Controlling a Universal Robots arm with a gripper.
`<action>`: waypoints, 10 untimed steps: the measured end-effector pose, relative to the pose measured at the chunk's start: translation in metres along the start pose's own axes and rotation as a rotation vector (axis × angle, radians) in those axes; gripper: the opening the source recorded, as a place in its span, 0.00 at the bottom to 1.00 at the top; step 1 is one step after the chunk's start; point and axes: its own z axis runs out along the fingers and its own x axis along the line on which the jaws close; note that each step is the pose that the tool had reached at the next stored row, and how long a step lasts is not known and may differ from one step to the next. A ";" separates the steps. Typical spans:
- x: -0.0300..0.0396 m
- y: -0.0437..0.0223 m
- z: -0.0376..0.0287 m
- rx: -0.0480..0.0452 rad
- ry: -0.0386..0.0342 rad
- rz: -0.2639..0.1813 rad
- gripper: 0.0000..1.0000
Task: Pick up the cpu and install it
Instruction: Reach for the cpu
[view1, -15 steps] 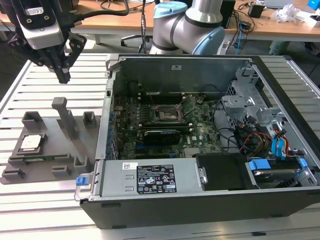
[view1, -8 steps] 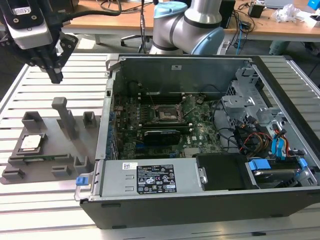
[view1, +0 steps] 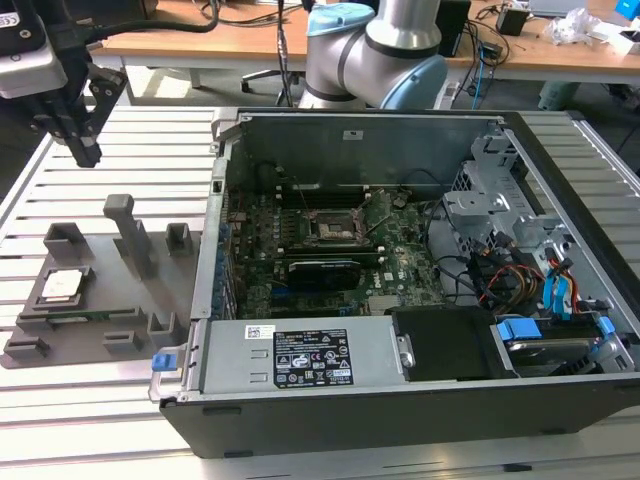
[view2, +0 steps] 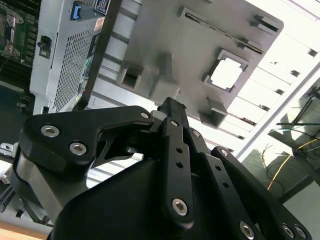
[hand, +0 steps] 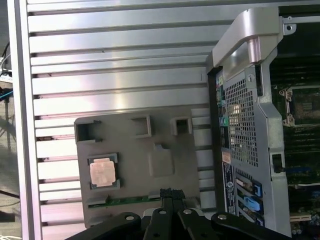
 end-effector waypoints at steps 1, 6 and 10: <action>0.0026 -0.0002 0.0000 -0.0001 0.0000 0.000 0.11; 0.0183 -0.0012 -0.0004 0.0000 0.0000 0.000 0.11; 0.0269 -0.0018 -0.0006 0.0000 0.0000 0.000 0.11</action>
